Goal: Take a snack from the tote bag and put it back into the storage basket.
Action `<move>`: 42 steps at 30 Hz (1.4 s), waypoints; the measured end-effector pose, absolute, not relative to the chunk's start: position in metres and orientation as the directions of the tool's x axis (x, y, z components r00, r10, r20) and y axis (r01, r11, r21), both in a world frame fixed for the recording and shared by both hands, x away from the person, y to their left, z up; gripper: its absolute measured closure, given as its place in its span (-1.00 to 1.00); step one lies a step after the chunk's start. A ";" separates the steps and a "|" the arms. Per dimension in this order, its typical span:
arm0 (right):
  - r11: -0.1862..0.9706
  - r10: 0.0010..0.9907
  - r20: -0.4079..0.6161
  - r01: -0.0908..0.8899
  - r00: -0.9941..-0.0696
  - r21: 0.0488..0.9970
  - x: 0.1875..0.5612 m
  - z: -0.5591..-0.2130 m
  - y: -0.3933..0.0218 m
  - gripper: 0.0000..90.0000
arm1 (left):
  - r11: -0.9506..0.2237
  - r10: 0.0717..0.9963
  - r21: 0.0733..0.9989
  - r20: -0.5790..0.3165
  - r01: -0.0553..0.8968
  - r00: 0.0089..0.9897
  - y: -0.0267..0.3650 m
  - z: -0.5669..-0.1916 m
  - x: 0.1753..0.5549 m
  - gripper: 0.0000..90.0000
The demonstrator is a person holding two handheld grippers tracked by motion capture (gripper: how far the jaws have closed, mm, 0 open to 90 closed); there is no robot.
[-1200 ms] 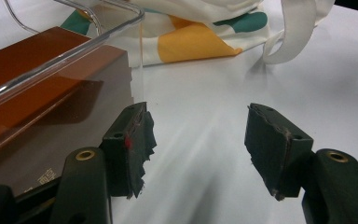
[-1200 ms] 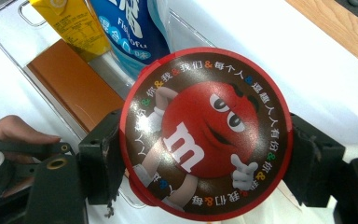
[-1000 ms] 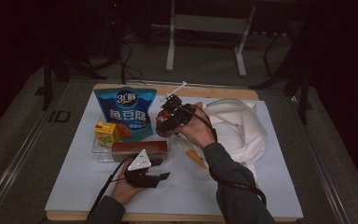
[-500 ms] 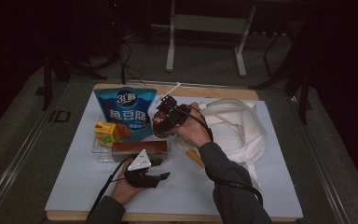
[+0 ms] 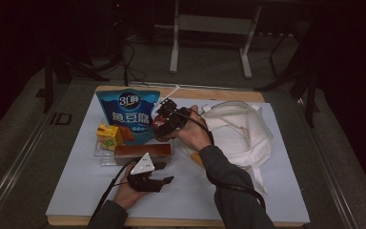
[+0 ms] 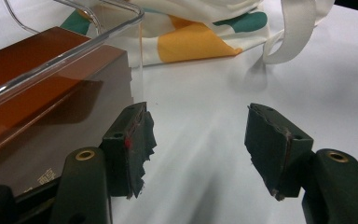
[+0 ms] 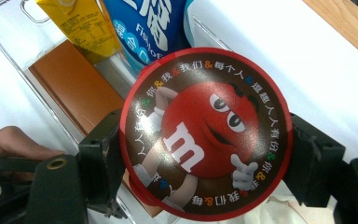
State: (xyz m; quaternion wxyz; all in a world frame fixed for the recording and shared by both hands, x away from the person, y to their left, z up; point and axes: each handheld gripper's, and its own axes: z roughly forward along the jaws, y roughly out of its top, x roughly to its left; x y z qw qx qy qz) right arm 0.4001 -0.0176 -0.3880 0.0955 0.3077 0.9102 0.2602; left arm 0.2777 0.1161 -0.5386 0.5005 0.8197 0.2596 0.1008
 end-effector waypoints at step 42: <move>0.666 0.623 0.001 0.531 -0.782 0.523 0.410 -0.409 -0.009 -0.43 | -0.365 0.528 0.872 -0.095 0.326 0.844 0.116 -0.539 0.278 -0.11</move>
